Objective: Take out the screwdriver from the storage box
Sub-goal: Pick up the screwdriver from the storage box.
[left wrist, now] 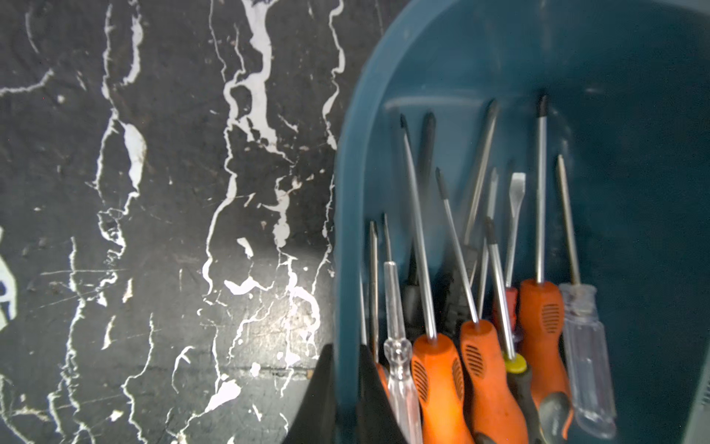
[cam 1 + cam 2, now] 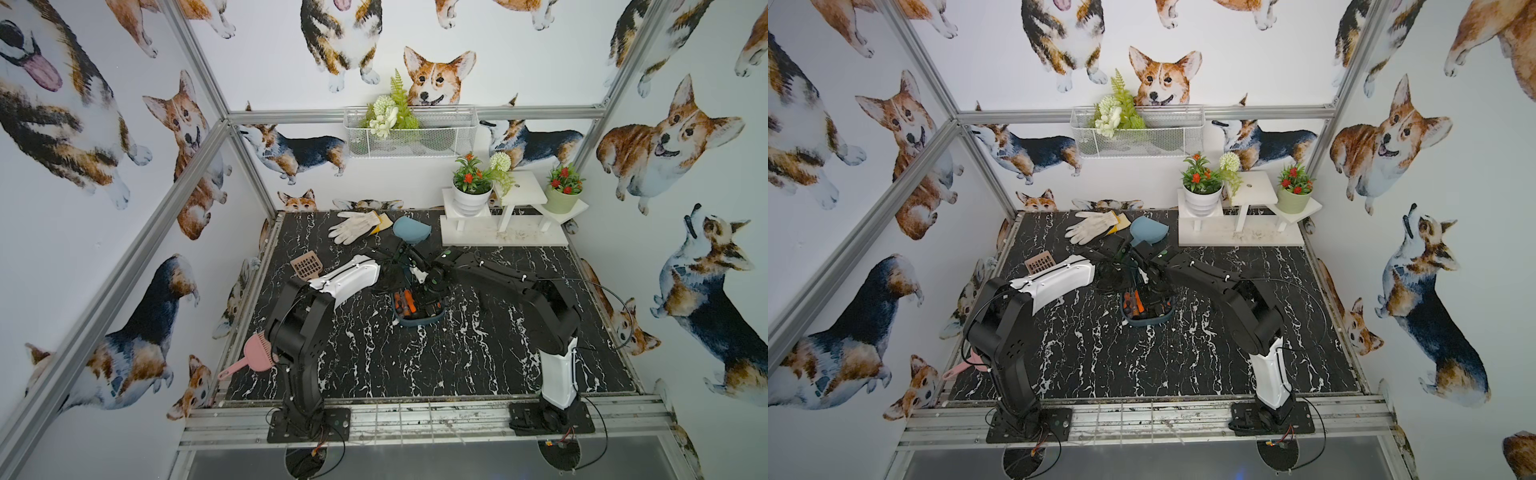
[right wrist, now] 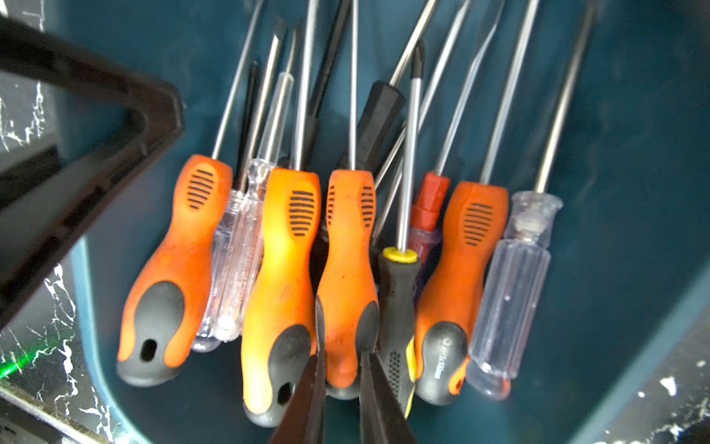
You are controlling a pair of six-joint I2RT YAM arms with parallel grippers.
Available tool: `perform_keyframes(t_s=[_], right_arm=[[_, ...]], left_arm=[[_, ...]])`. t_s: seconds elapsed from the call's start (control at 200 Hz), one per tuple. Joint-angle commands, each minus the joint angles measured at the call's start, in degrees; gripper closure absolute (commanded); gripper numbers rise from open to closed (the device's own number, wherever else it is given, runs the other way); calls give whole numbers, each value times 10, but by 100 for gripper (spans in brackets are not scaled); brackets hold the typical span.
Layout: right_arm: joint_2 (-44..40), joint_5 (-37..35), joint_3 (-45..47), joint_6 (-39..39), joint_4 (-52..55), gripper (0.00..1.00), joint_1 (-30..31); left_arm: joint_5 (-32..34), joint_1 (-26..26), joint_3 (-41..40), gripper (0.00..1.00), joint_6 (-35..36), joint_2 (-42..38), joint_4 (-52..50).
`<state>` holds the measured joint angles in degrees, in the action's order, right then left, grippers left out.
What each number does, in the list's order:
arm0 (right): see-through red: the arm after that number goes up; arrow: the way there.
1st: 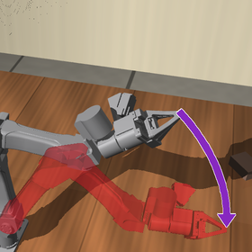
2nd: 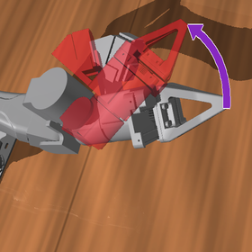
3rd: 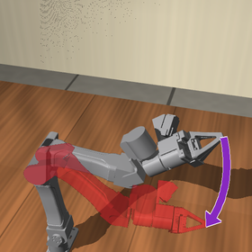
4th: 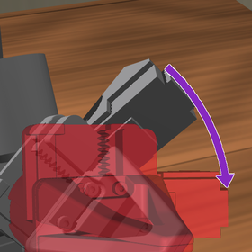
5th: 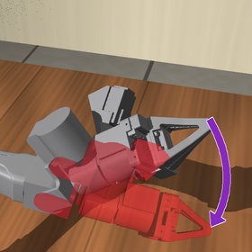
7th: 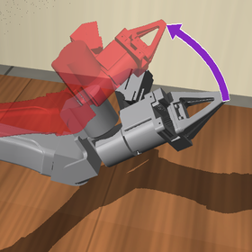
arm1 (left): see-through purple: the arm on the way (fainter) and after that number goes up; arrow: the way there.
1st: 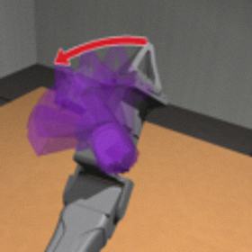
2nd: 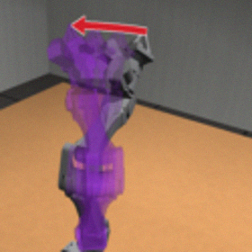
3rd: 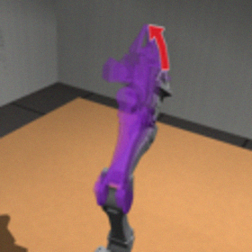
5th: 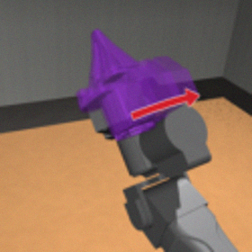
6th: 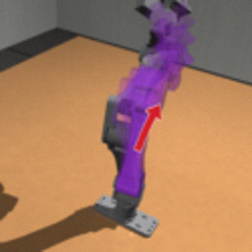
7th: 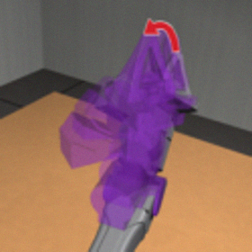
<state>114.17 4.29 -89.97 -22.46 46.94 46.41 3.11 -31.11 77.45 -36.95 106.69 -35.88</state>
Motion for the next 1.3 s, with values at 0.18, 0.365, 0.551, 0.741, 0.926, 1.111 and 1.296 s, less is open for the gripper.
perform_keyframes(t_s=[0.18,0.365,0.551,0.741,0.926,1.111,1.296], right_arm=[[30,-2,1,1,8,52,-1],[57,-2,-10,2,15,56,-1],[60,-9,-6,1,20,76,-1],[38,-18,0,-1,12,86,-1],[9,-28,4,-7,1,93,-3],[-29,-36,15,-16,-15,100,-11],[-45,-39,18,-14,-11,100,-21]], left_arm=[[0,1,11,89,3,1,9],[0,1,7,89,2,-1,9],[2,1,5,89,2,1,9],[2,2,3,89,0,4,11],[7,2,1,89,2,4,9],[10,3,-1,90,3,8,10],[15,2,4,94,4,12,7]])
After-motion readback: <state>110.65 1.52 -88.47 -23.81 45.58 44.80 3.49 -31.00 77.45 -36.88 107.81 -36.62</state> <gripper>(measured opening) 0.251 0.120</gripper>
